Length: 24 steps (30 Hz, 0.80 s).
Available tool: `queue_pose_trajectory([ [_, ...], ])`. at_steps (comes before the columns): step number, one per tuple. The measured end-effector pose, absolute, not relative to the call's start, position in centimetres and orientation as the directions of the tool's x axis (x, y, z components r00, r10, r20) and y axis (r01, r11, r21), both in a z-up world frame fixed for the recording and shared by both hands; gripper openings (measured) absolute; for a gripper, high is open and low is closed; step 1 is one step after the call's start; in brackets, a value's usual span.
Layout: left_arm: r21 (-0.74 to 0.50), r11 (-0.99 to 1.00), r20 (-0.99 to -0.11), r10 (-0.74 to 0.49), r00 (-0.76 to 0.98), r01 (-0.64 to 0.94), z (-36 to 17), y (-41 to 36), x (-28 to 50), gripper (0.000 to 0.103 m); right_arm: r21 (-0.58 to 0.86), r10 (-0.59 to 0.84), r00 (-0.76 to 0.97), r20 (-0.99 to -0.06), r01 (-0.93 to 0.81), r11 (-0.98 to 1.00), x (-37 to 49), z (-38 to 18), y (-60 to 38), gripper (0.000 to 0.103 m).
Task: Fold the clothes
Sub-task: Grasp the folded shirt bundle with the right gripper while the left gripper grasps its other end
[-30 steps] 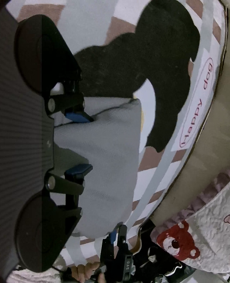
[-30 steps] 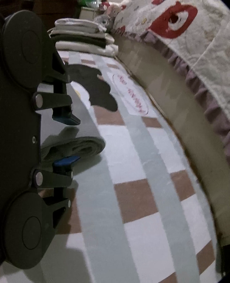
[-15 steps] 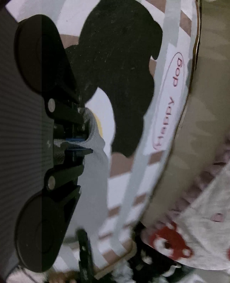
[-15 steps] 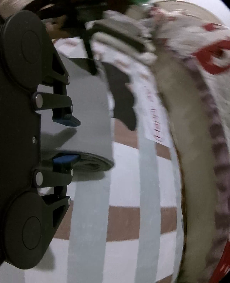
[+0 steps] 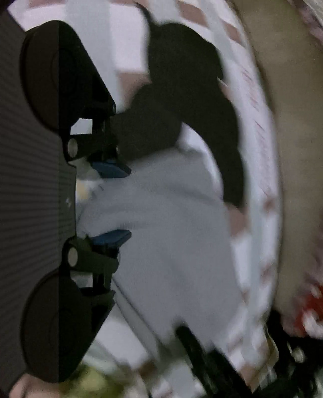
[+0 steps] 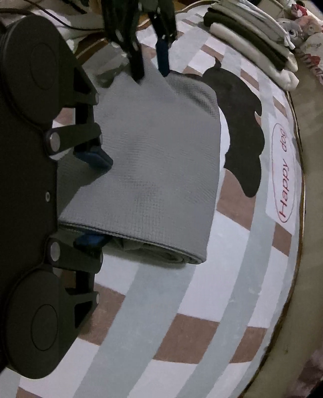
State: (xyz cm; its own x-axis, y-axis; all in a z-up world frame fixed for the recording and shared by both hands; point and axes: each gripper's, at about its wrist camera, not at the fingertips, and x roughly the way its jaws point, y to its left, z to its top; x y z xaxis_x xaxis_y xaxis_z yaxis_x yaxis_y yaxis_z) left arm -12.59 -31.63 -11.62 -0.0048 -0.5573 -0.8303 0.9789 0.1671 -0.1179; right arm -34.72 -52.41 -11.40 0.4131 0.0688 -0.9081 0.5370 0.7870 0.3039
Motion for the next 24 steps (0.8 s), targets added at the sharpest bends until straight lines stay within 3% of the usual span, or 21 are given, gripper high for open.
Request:
queue_pose_trajectory([
  [4,-0.123,0.198,-0.834,-0.552,0.007,0.973,-11.5,-30.6,-11.5,0.051,0.331,0.058,0.428,-0.902,0.599,0.729,-35.9,-11.2,-53.3,0.059],
  [6,-0.13,0.213,-0.838,-0.546,0.007,0.968,-11.3,-30.6,-11.3,0.053,0.354,-0.018,0.488,-0.873,0.657,0.665,-37.6,-10.0,-54.3,0.061],
  [11,-0.462,0.29,-0.724,-0.669,-0.168,0.838,-10.5,-30.0,-7.6,0.054,0.529,-0.079,0.665,-0.743,0.655,0.539,-40.9,-8.7,-56.6,0.07],
  [16,-0.442,0.325,-0.71,-0.696,-0.105,0.836,-12.5,-33.4,-5.9,0.057,0.512,-0.019,0.603,-0.797,0.692,0.509,-39.4,-11.8,-57.7,0.07],
  [19,-0.434,0.283,-0.712,-0.689,-0.134,0.855,-14.1,-35.7,-5.8,0.061,0.557,0.017,0.629,-0.777,0.676,0.482,-38.9,-12.9,-58.3,0.07],
  [22,-0.41,0.221,-0.678,-0.723,-0.134,0.885,-14.6,-37.2,-6.5,0.079,0.554,0.017,0.626,-0.78,0.677,0.485,-38.6,-13.8,-58.5,0.076],
  [24,-0.421,0.196,-0.659,-0.737,-0.15,0.886,-14.7,-38.0,-7.0,0.103,0.543,0.014,0.618,-0.786,0.679,0.494,-38.3,-14.4,-58.5,0.084],
])
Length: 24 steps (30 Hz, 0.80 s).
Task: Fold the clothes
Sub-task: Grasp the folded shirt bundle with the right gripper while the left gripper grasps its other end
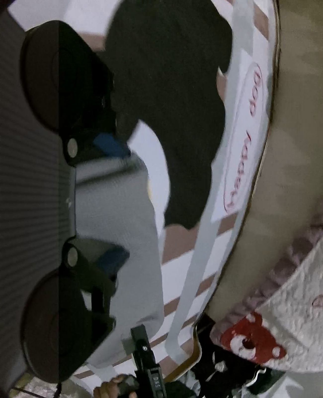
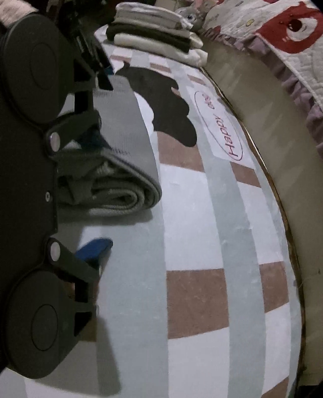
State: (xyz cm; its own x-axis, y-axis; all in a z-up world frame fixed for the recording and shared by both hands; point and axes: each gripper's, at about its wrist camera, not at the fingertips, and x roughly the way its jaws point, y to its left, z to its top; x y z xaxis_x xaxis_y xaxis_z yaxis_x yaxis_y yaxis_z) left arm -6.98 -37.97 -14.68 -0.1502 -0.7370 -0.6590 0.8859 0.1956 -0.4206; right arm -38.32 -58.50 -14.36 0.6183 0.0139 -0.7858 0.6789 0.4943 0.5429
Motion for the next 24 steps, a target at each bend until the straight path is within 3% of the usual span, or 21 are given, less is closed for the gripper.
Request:
queue_pose_trajectory([
  [2,-0.398,0.205,-0.666,-0.735,-0.128,0.894,-14.7,-38.5,-7.9,0.103,0.555,0.029,0.63,-0.776,0.66,0.507,-37.8,-14.7,-58.5,0.09],
  [4,-0.33,0.203,-0.685,-0.723,-0.086,0.922,-14.4,-38.4,-8.9,0.097,0.594,0.102,0.65,-0.753,0.604,0.531,-37.0,-14.9,-58.1,0.087],
  [6,-0.289,0.175,-0.696,-0.714,-0.081,0.941,-13.8,-38.1,-9.4,0.033,0.564,0.113,0.636,-0.763,0.57,0.598,-36.1,-14.6,-57.2,0.081],
  [7,-0.308,0.162,-0.692,-0.714,-0.104,0.938,-13.4,-37.8,-9.3,0.027,0.552,0.116,0.632,-0.766,0.554,0.623,-35.8,-14.5,-56.8,0.061],
  [8,-0.303,0.154,-0.685,-0.721,-0.102,0.941,-12.6,-37.6,-9.3,0.025,0.553,0.109,0.642,-0.759,0.548,0.628,-35.9,-14.2,-56.9,0.049],
  [10,-0.223,0.128,-0.651,-0.757,-0.05,0.966,-10.9,-37.5,-9.8,0.024,0.555,0.08,0.673,-0.735,0.53,0.641,-36.1,-13.4,-57.0,0.041],
  [13,-0.14,0.181,-0.599,-0.798,0.062,0.973,-9.3,-39.4,-9.8,0.024,0.503,-0.035,0.72,-0.693,0.519,0.692,-35.1,-11.5,-56.8,0.04],
  [16,-0.247,0.243,-0.636,-0.771,0.032,0.938,-11.0,-42.0,-7.1,0.024,0.444,-0.141,0.751,-0.645,0.519,0.731,-34.0,-9.9,-56.8,0.04],
  [18,-0.29,0.279,-0.671,-0.741,0.013,0.916,-12.6,-43.2,-5.7,0.03,0.404,-0.165,0.697,-0.698,0.574,0.712,-32.6,-11.7,-58.3,0.044],
  [20,-0.298,0.3,-0.684,-0.729,0.016,0.906,-13.0,-43.3,-5.2,0.039,0.407,-0.158,0.661,-0.734,0.614,0.676,-32.0,-13.6,-59.9,0.061],
  [24,-0.356,0.312,-0.709,-0.704,-0.037,0.881,-13.9,-42.5,-4.0,0.05,0.559,-0.084,0.695,-0.714,0.638,0.529,-33.4,-14.6,-62.1,0.067],
])
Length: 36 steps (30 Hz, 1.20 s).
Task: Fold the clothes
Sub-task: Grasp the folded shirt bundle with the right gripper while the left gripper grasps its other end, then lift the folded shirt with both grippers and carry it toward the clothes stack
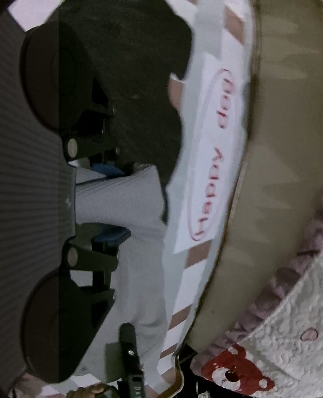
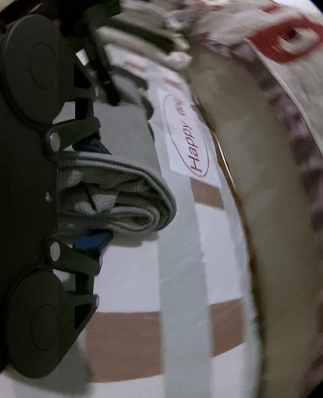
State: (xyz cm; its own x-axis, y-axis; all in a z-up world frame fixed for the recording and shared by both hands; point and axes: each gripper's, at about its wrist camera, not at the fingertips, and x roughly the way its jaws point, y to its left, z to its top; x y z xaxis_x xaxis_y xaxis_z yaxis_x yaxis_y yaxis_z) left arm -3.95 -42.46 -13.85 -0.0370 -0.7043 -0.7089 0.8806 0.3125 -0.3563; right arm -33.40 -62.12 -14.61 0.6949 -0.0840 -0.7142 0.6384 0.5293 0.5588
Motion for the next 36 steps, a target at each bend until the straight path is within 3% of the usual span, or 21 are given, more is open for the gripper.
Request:
queue_pose_trajectory([
  [3,-0.447,0.294,-0.684,-0.721,-0.111,0.845,-14.3,-41.6,-2.8,0.052,0.611,-0.032,0.726,-0.687,0.601,0.515,-33.3,-15.3,-62.2,0.075],
  [5,-0.515,0.294,-0.66,-0.735,-0.153,0.805,-14.7,-41.6,-2.2,0.061,0.619,-0.025,0.747,-0.664,0.568,0.543,-32.9,-15.5,-61.6,0.082],
  [6,-0.547,0.287,-0.644,-0.745,-0.176,0.786,-14.9,-41.7,-2.2,0.068,0.582,-0.043,0.744,-0.667,0.556,0.593,-32.1,-15.4,-61.1,0.081],
  [8,-0.498,0.248,-0.649,-0.743,-0.167,0.831,-14.7,-42.2,-3.4,0.07,0.486,-0.082,0.734,-0.674,0.524,0.699,-31.0,-15.2,-59.9,0.063],
  [10,-0.292,0.198,-0.698,-0.713,-0.067,0.936,-14.1,-42.5,-6.4,0.064,0.435,-0.107,0.727,-0.678,0.514,0.739,-30.5,-14.9,-59.6,0.053],
  [11,-0.212,0.182,-0.709,-0.704,-0.023,0.96,-13.9,-42.4,-7.9,0.051,0.455,-0.114,0.736,-0.667,0.524,0.72,-30.7,-14.6,-60.0,0.045],
  [12,-0.189,0.176,-0.706,-0.708,-0.009,0.966,-13.5,-42.2,-8.6,0.032,0.469,-0.125,0.744,-0.656,0.532,0.705,-30.8,-14.3,-60.2,0.043],
  [13,-0.196,0.184,-0.696,-0.718,-0.004,0.963,-13.0,-41.9,-8.8,0.023,0.453,-0.148,0.75,-0.645,0.531,0.716,-31.0,-14.0,-60.0,0.042],
  [14,-0.203,0.192,-0.686,-0.727,0.0,0.96,-12.5,-41.6,-9.1,0.021,0.418,-0.17,0.744,-0.647,0.532,0.737,-30.9,-13.7,-59.4,0.041],
  [19,-0.185,0.209,-0.629,-0.776,0.048,0.96,-9.9,-39.6,-10.4,0.021,0.225,-0.283,0.711,-0.644,0.53,0.818,-30.7,-11.7,-56.0,0.04],
  [29,-0.103,0.216,-0.48,-0.866,0.141,0.971,-1.4,-34.0,-10.4,0.02,0.034,-0.425,0.781,-0.458,0.494,0.869,-30.7,-2.8,-50.2,0.039],
  [36,-0.168,0.283,-0.367,-0.907,0.207,0.944,3.9,-29.7,-4.4,0.021,-0.107,-0.443,0.802,-0.401,0.439,0.892,-24.6,4.5,-46.8,0.039],
])
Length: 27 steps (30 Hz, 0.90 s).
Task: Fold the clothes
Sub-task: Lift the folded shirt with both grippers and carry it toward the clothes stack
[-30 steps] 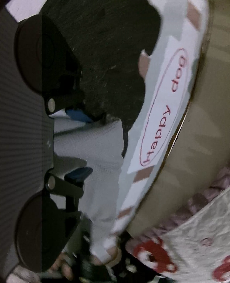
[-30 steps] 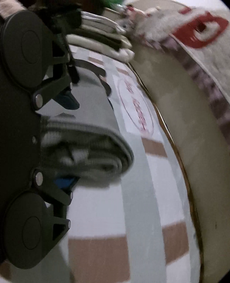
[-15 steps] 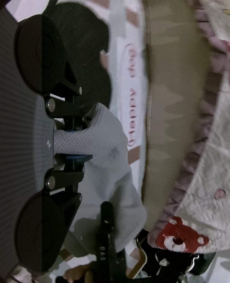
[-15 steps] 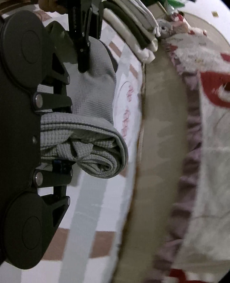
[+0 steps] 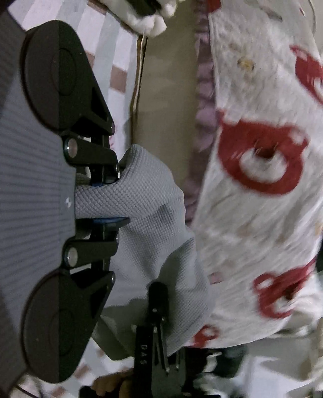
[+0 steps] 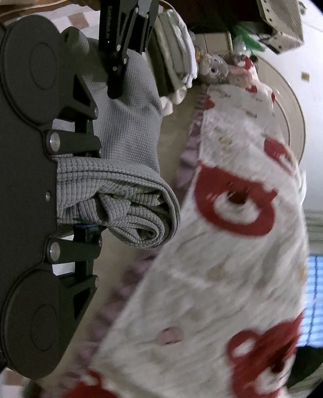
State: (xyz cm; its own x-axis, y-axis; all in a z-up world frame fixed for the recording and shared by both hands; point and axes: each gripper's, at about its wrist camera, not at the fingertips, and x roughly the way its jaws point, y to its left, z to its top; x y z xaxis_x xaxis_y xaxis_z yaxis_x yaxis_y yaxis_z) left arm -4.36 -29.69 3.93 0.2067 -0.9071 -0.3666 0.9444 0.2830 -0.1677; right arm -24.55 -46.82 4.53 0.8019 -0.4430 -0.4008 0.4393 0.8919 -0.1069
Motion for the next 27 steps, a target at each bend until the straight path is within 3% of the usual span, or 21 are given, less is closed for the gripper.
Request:
queue_pose_trajectory([
  [5,-0.185,0.446,-0.259,-0.882,0.394,0.876,5.6,-24.9,0.6,0.021,-0.193,-0.41,0.839,-0.358,0.363,0.912,-16.2,8.9,-43.3,0.038],
  [13,-0.288,0.621,-0.239,-0.784,0.573,0.729,7.1,-16.7,8.3,0.02,-0.234,-0.332,0.875,-0.353,0.262,0.936,-3.8,10.2,-36.0,0.037],
  [19,-0.253,0.743,-0.055,-0.65,0.758,0.619,9.9,-10.8,9.8,0.02,-0.206,-0.238,0.907,-0.347,0.174,0.963,1.8,13.2,-31.7,0.037],
  [27,-0.387,0.759,-0.055,-0.586,0.809,0.523,12.4,-6.6,16.0,0.019,-0.352,-0.167,0.93,-0.328,0.043,0.935,10.5,18.5,-25.9,0.037],
])
